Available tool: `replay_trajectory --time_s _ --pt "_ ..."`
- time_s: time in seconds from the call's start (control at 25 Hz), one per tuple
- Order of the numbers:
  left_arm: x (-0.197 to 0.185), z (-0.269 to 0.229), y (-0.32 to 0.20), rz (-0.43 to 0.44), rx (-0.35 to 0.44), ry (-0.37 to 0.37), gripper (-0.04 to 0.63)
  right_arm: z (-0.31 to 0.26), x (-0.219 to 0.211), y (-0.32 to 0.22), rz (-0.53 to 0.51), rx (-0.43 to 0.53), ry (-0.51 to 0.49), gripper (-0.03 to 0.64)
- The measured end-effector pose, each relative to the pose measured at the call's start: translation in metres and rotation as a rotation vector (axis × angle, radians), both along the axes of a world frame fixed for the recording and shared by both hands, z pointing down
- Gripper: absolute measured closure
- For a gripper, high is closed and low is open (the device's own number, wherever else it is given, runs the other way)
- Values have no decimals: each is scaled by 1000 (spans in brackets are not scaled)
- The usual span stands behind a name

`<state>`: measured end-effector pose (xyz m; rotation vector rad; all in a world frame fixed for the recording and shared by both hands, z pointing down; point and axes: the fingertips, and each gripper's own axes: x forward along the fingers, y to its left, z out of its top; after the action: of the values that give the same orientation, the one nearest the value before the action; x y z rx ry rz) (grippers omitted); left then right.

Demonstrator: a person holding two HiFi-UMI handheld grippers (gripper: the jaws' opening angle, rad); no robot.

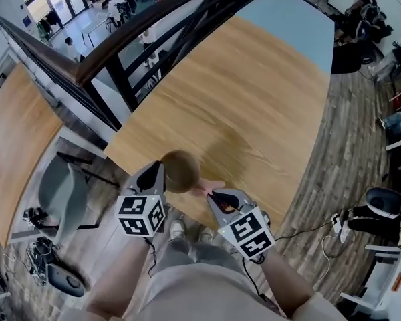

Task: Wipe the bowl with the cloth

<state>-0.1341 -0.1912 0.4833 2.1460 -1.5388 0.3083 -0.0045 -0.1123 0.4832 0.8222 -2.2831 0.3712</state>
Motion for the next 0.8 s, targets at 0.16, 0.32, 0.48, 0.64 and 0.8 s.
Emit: replay_trajectory --time_s 0.16,0.32,0.48,0.64,0.8 --pt "2 32 -10 13 -52 2 584 16 3 -5 22 -37 8 603" --pt "1 64 -21 -2 -124 38 583 33 7 -9 46 -80 13 603" --pt "0 91 -31 2 -167 39 583 47 8 -18 64 -109 -5 603" --pt "3 116 -37 15 -204 38 583 66 11 -25 81 -147 1 603" --pt "2 140 -43 25 -240 34 583 83 10 -36 93 -166 9 603"
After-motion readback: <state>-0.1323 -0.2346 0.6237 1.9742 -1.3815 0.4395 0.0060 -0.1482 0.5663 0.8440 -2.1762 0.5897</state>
